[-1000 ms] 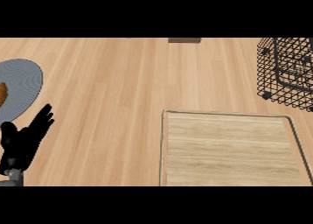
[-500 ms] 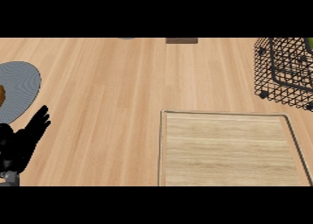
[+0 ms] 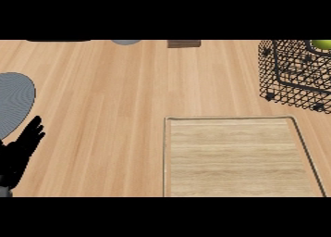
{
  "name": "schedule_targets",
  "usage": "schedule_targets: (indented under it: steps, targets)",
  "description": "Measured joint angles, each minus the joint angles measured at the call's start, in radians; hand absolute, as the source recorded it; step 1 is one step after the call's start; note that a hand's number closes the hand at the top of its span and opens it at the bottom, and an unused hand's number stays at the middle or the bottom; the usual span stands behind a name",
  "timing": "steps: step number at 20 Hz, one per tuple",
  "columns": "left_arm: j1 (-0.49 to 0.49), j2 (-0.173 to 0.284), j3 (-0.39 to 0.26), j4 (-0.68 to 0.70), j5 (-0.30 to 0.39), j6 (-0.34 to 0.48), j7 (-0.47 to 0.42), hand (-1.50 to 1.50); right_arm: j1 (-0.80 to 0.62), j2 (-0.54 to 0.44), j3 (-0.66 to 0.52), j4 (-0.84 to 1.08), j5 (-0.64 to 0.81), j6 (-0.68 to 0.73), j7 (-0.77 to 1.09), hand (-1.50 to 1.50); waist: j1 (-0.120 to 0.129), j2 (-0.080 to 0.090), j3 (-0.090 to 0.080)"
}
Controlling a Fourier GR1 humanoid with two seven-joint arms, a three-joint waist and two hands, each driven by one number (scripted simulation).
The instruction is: Pick the pear from the tray and place it in the tiered basket
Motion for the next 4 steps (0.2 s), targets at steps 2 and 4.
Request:
schedule_targets:
  steps: [2, 4]
  targets:
    - [0.016, -0.001, 0.004, -0.011, 0.003, -0.001, 0.001, 0.00, 0.041, -0.036, -0.061, -0.002, -0.064, 0.023, -0.055, -1.50, -0.007, -0.003, 0.000]
    - [0.028, -0.008, 0.004, -0.009, -0.003, 0.008, -0.003, 0.00, 0.091, -0.070, -0.111, -0.002, -0.122, 0.071, -0.110, -1.50, -0.017, -0.006, 0.000]
